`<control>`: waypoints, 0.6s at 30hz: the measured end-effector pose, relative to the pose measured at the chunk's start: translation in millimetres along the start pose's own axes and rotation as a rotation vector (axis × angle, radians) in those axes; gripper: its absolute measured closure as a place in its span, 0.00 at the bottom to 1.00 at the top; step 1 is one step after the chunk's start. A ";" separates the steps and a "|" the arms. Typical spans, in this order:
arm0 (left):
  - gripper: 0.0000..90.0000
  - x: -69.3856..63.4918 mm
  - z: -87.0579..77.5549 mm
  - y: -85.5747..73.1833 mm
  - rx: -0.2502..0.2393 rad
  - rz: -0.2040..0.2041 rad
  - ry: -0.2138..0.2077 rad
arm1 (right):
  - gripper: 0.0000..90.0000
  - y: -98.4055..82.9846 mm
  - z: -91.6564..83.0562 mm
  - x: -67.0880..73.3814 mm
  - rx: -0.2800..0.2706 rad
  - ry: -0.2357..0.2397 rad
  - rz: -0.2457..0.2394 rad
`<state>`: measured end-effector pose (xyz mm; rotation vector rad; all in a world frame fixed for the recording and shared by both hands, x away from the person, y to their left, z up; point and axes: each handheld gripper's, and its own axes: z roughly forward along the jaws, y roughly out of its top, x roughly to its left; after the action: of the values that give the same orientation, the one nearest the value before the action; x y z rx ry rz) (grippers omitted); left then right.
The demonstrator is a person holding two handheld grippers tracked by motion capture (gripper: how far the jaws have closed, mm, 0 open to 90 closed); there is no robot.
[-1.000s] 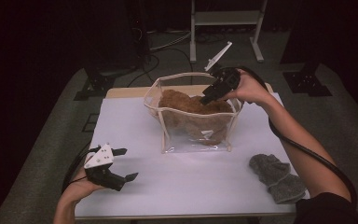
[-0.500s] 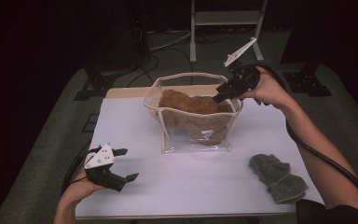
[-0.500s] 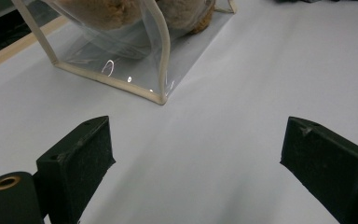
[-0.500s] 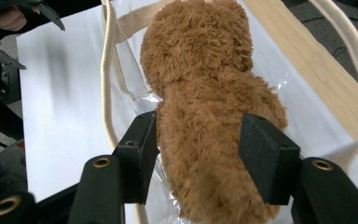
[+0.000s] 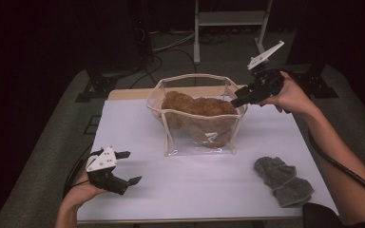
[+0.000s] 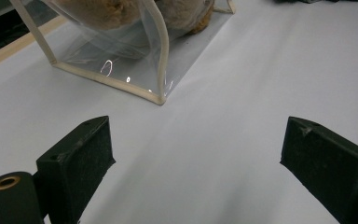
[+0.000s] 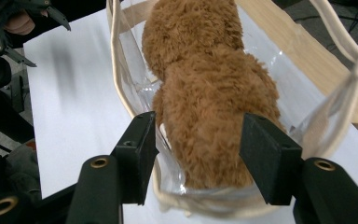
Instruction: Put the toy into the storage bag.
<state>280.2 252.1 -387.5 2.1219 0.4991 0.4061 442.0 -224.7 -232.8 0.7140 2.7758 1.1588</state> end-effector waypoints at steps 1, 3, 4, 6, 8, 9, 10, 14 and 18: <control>0.09 0.1 0.4 -0.3 -0.001 -0.002 -0.001 | 0.49 -5.3 -3.7 -0.3 -0.005 -0.002 0.010; 0.09 0.3 0.5 -0.4 0.002 0.001 -0.002 | 0.49 -7.0 -4.8 -0.3 -0.005 -0.005 0.013; 0.09 0.4 0.7 -0.6 0.004 0.003 -0.003 | 0.49 -11.6 -7.9 -0.2 -0.008 -0.007 0.023; 0.09 0.6 1.1 -0.8 0.006 0.002 -0.004 | 0.49 -13.8 -9.4 -0.1 -0.011 -0.009 0.026; 0.09 0.6 1.4 -0.7 0.006 0.001 -0.004 | 0.49 -18.7 -12.7 -0.3 -0.016 -0.012 0.026; 0.09 0.2 1.6 -0.6 0.005 0.002 -0.005 | 0.49 -22.2 -15.0 0.2 -0.018 -0.015 0.031; 0.09 0.2 1.6 -0.6 0.005 0.002 -0.005 | 0.49 -22.2 -15.0 0.2 -0.018 -0.015 0.031; 0.09 0.6 2.4 -1.2 0.004 0.000 -0.005 | 0.48 -30.5 -20.7 0.4 -0.029 -0.017 0.041; 0.09 0.9 3.6 -2.0 0.010 0.000 -0.007 | 0.48 -39.3 -25.1 0.2 -0.035 -0.022 0.050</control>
<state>282.3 251.1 -391.0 2.1318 0.4980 0.3970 420.8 -265.3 -241.7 0.7927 2.7277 1.1982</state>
